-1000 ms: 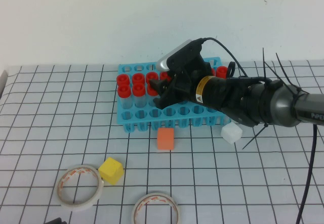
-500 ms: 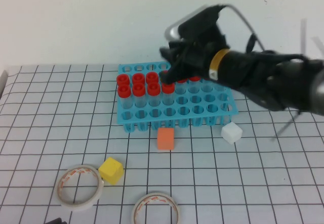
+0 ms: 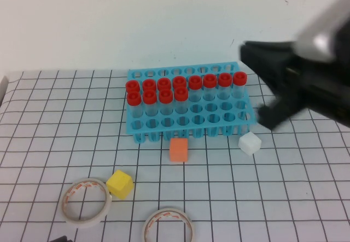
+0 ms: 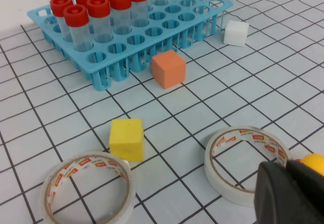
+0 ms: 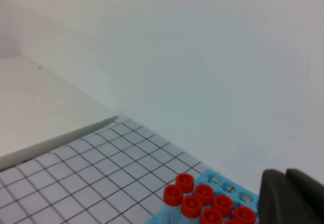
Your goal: Place the test tubes
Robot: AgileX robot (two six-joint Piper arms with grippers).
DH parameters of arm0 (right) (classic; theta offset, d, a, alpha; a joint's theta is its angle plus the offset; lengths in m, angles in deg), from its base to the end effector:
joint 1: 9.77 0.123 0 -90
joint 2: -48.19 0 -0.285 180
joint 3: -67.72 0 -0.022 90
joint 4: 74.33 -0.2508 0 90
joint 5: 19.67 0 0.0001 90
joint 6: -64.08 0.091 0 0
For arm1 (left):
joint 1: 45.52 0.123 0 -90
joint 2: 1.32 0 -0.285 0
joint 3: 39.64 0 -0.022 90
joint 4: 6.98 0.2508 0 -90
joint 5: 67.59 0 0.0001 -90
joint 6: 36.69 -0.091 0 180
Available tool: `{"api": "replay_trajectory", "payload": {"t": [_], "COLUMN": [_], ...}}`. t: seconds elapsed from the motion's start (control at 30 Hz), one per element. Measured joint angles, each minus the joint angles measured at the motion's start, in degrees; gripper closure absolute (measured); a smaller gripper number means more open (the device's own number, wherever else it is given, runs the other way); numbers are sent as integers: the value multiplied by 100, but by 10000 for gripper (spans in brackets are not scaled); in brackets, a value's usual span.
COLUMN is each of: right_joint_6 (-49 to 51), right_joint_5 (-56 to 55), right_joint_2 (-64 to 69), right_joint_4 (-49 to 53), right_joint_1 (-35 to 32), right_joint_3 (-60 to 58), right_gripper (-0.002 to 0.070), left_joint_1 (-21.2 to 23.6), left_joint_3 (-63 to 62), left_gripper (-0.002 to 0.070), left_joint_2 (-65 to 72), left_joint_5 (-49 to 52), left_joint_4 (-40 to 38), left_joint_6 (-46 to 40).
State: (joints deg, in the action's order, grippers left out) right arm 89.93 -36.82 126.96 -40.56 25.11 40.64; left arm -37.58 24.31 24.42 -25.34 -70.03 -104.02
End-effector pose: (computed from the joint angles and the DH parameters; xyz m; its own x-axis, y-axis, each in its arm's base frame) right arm 0.2224 0.1732 0.3528 0.0610 -0.0983 -0.9933 -0.6962 0.7089 -0.1129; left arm 0.0684 -0.0456 0.2427 -0.2742 0.1272 -0.9532 0.5064 0.8617 -0.0307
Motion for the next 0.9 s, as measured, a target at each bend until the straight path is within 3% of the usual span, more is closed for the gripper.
{"api": "replay_trajectory", "payload": {"t": [0.43, 0.63, 0.9], "right_joint_6": [632, 632, 625], "right_joint_5": [856, 1683, 2839], "right_joint_2": [-3071, -4264, -4807], "right_joint_4": [971, 1167, 1090], "right_joint_1": [26, 26, 26], "right_joint_3": [-2160, -2593, -2690], "right_gripper": [678, 678, 678], "left_joint_1": [0, 0, 0], "left_joint_3": [0, 0, 0], "left_gripper": [675, 675, 675], "left_joint_2": [0, 0, 0], "left_joint_5": [0, 0, 0], "left_joint_4": [0, 0, 0], "left_joint_6": [10, 10, 10]}}
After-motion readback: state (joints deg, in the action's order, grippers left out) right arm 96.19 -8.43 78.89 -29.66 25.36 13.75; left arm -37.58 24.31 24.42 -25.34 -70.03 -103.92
